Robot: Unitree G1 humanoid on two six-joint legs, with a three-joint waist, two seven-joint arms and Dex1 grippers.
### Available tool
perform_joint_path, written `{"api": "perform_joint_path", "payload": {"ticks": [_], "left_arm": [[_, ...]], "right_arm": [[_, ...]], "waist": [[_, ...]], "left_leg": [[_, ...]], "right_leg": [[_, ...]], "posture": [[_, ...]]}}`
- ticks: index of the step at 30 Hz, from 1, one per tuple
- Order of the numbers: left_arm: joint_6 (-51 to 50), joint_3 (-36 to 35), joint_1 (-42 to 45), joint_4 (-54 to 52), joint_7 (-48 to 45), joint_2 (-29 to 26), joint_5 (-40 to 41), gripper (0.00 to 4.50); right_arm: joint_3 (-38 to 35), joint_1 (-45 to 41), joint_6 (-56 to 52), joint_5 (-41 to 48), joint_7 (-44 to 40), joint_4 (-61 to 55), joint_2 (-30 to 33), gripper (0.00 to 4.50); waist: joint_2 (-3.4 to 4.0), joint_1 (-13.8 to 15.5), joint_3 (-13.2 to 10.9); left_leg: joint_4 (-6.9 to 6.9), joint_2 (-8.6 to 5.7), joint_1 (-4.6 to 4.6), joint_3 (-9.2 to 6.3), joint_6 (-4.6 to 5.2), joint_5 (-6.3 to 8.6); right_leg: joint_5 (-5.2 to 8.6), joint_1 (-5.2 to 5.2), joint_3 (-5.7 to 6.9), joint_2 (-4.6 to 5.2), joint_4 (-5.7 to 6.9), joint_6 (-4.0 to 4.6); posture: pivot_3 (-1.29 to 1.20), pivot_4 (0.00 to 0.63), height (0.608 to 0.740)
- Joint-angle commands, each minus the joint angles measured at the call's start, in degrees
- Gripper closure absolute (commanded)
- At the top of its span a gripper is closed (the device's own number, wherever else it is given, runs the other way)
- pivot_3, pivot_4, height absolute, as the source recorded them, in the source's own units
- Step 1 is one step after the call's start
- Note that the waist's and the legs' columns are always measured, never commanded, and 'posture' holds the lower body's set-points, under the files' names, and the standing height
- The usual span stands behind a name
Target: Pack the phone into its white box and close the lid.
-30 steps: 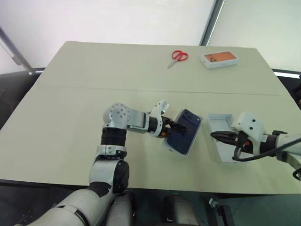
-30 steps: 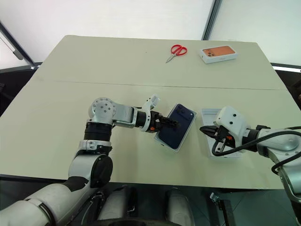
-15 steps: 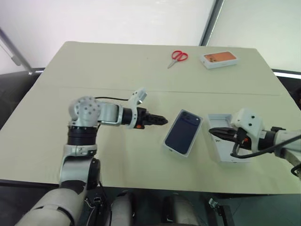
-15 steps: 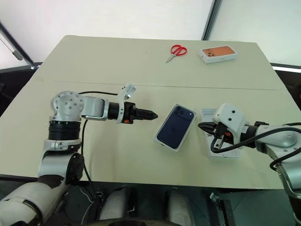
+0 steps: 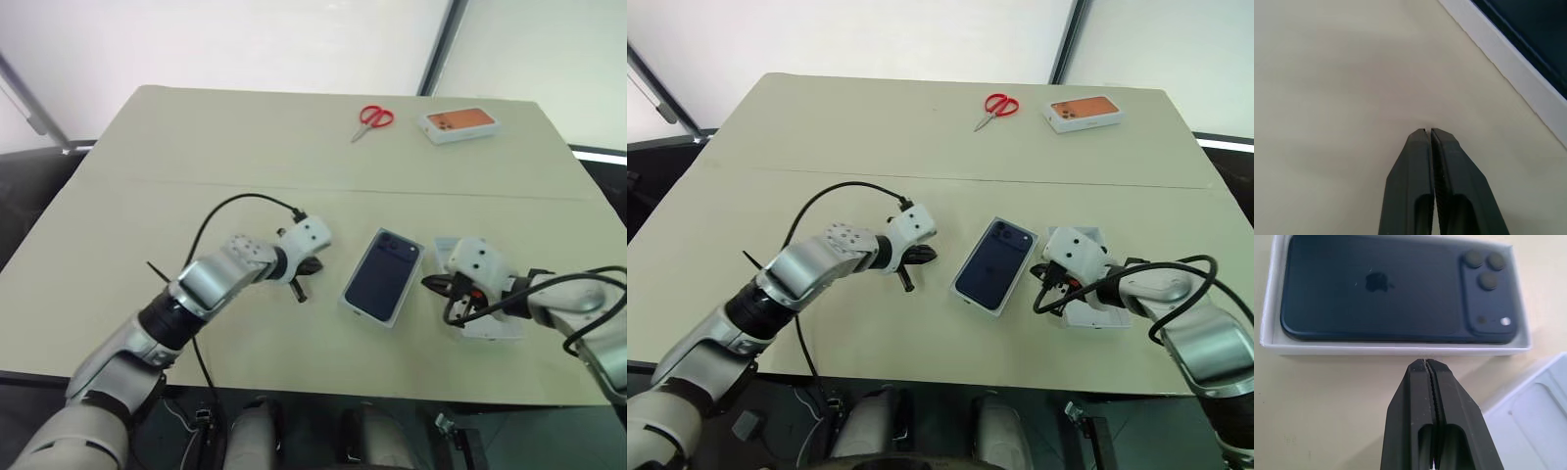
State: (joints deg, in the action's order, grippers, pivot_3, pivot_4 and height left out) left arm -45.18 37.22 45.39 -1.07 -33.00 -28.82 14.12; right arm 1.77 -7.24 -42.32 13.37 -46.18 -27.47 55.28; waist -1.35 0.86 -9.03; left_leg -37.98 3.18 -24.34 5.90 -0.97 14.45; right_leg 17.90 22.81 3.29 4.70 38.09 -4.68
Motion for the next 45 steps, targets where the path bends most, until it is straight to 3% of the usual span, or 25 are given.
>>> {"api": "perform_joint_path", "payload": {"ticks": [1, 8, 21, 33, 40, 45], "left_arm": [[5.33, 2.5, 0.84, 3.42, -5.16, 2.57, -4.19, 4.46], [4.67, 3.34, 0.91, 3.16, -16.38, 6.68, -4.94, 4.46], [-3.95, -1.95, -0.86, -1.01, -19.51, 12.81, -3.64, 4.46], [-5.78, -2.73, -0.9, -1.48, -20.39, 13.14, -4.73, 4.46], [-7.31, -8.77, -2.97, -5.59, -21.25, 7.93, -1.86, 4.46], [1.74, -17.32, -9.22, -11.51, -23.57, 1.83, 1.67, 4.5]], "right_arm": [[3.12, -1.31, 0.08, -3.55, 1.56, -0.33, 0.24, 4.5], [8.69, -6.66, 0.21, -7.28, 3.09, 2.26, -3.36, 4.5], [7.93, -6.66, 3.32, -8.22, -1.57, 3.86, -1.43, 4.5], [6.21, -5.74, 4.13, -8.74, -2.91, 4.14, -0.08, 4.5], [-1.91, -3.0, -0.99, -4.06, -6.22, -1.01, 3.61, 4.5], [-10.0, -4.34, -16.85, 3.34, -3.5, -5.1, 1.26, 2.15]], "waist": [[0.0, -0.02, 0.0], [0.01, -0.04, 0.01], [0.01, -0.12, 0.01], [0.01, -0.13, 0.01], [0.03, -0.27, 0.0], [0.05, -0.71, 0.0]], "left_leg": [[-0.03, -0.01, 0.0, 0.0, 0.07, 0.04], [-0.08, 0.0, -0.03, -0.08, 0.19, 0.11], [-0.11, 0.01, -0.03, -0.12, 0.23, 0.13], [-0.12, 0.01, -0.03, -0.13, 0.23, 0.13], [-0.12, 0.08, -0.02, -0.13, 0.23, 0.13], [-0.11, 0.36, 0.03, -0.13, 0.23, 0.13]], "right_leg": [[0.0, -0.01, 0.0, 0.01, -0.01, 0.0], [0.04, -0.01, 0.0, 0.01, 0.0, -0.06], [0.04, -0.01, 0.0, 0.01, 0.03, -0.07], [0.04, 0.0, -0.01, 0.01, 0.05, -0.07], [0.04, 0.01, -0.02, 0.01, 0.07, -0.07], [0.03, 0.0, -0.03, -0.06, 0.12, -0.05]], "posture": [[0.0, 0.15, 0.728], [0.0, 0.15, 0.728], [0.0, 0.15, 0.728], [0.0, 0.15, 0.728], [0.0, 0.15, 0.728], [0.0, 0.15, 0.728]]}}
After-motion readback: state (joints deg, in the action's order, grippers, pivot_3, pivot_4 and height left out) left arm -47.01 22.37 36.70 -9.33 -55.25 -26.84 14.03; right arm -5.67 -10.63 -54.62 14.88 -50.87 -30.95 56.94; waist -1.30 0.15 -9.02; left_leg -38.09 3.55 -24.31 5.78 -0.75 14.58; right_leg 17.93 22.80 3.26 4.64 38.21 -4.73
